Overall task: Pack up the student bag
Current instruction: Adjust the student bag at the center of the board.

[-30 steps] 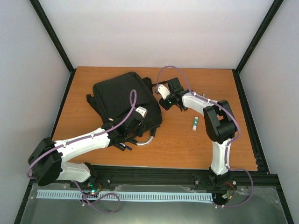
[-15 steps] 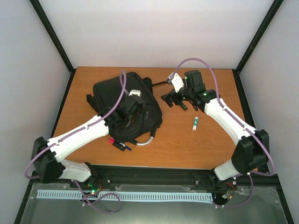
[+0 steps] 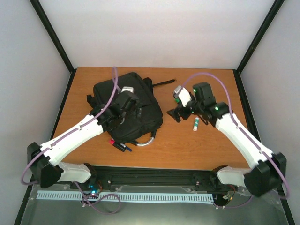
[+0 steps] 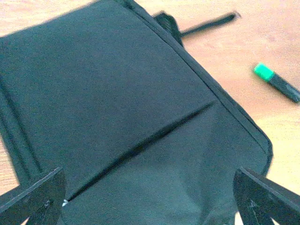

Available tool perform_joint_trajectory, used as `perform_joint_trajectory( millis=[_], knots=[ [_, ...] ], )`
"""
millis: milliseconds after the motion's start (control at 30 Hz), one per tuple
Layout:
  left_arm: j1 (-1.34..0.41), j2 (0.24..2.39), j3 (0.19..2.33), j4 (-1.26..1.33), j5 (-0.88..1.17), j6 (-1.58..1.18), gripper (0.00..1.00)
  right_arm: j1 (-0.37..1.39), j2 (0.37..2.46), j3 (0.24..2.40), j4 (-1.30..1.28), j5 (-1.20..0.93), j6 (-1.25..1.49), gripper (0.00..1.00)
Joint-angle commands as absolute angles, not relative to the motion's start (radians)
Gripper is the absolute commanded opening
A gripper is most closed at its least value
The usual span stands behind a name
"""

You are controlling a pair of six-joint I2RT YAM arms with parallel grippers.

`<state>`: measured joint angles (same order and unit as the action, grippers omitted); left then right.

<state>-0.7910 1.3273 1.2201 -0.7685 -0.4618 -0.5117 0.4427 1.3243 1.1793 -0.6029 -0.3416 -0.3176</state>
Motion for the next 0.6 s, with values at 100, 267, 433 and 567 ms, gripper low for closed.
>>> perform_joint_trajectory(
  millis=[100,267,433,567],
  knots=[
    [-0.7,1.281,1.137,-0.894,-0.738,-0.867,1.0,0.433,1.061,0.893,-0.409,-0.297,-0.341,1.0],
    [-0.553,1.235,1.043,-0.888,-0.594,-0.957,1.0,0.406,1.01,0.79,-0.334,-0.293,-0.357,1.0],
    [-0.483,1.166,0.943,-0.795,-0.57,-0.945,1.0,0.404,1.011,0.755,-0.297,-0.141,-0.314,1.0],
    [-0.457,1.164,0.893,-0.77,-0.524,-0.939,1.0,0.402,1.001,0.722,-0.267,-0.122,-0.361,1.0]
  ],
)
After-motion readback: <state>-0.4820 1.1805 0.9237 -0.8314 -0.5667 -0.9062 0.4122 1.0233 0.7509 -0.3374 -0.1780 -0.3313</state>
